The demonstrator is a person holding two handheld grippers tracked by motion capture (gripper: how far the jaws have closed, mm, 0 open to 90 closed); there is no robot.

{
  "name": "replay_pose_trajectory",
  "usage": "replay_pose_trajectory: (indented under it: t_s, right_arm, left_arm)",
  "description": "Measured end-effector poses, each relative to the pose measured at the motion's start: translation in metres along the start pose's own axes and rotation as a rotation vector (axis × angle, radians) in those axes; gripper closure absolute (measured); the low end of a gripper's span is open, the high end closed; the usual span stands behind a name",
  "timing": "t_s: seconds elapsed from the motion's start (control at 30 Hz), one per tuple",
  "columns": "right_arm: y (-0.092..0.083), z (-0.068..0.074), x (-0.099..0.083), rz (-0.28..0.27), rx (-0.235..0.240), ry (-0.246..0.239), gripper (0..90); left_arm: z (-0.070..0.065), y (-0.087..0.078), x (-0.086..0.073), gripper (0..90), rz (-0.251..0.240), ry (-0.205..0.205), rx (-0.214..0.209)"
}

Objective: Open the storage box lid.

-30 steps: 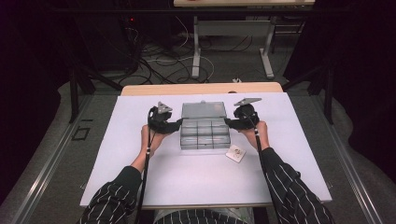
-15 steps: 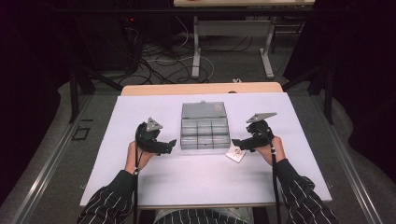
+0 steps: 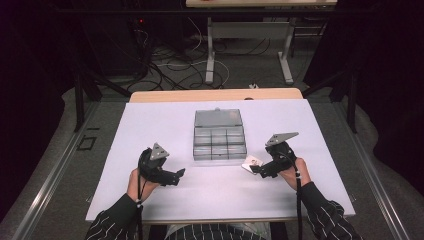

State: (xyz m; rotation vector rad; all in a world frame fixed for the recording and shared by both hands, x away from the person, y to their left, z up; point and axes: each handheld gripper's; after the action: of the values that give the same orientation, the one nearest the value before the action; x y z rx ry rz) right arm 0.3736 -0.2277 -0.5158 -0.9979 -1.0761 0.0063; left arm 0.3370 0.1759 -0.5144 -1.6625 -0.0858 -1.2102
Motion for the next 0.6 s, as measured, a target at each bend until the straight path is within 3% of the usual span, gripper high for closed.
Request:
replay_pose_trajectory:
  t_s: [0.13, 0.37, 0.6]
  right_arm:
    - [-0.0022, 0.0021, -0.0026, 0.034, 0.012, 0.002, 0.0]
    - [-0.0001, 0.0007, -0.0024, 0.074, 0.005, -0.004, 0.0]
    - [0.0018, 0.0024, -0.0022, 0.055, 0.014, -0.038, 0.0]
  left_arm:
    - [-0.0042, -0.0075, -0.0068, 0.2, -0.008, 0.004, -0.001]
    - [-0.0018, -0.0049, -0.0068, 0.2, -0.005, 0.014, 0.003]
    - [0.0007, -0.0045, -0.0065, 0.3, -0.01, 0.014, 0.007]
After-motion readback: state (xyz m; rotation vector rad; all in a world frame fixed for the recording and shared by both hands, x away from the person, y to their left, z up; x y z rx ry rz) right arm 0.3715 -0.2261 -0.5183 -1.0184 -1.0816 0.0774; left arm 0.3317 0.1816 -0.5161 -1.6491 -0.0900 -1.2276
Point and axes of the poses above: each handheld gripper's, and its own axes: y roughly forward along the jaws, x roughly out of its top, z roughly to its left, and after that the axes turned 1 degree about y, right-handed
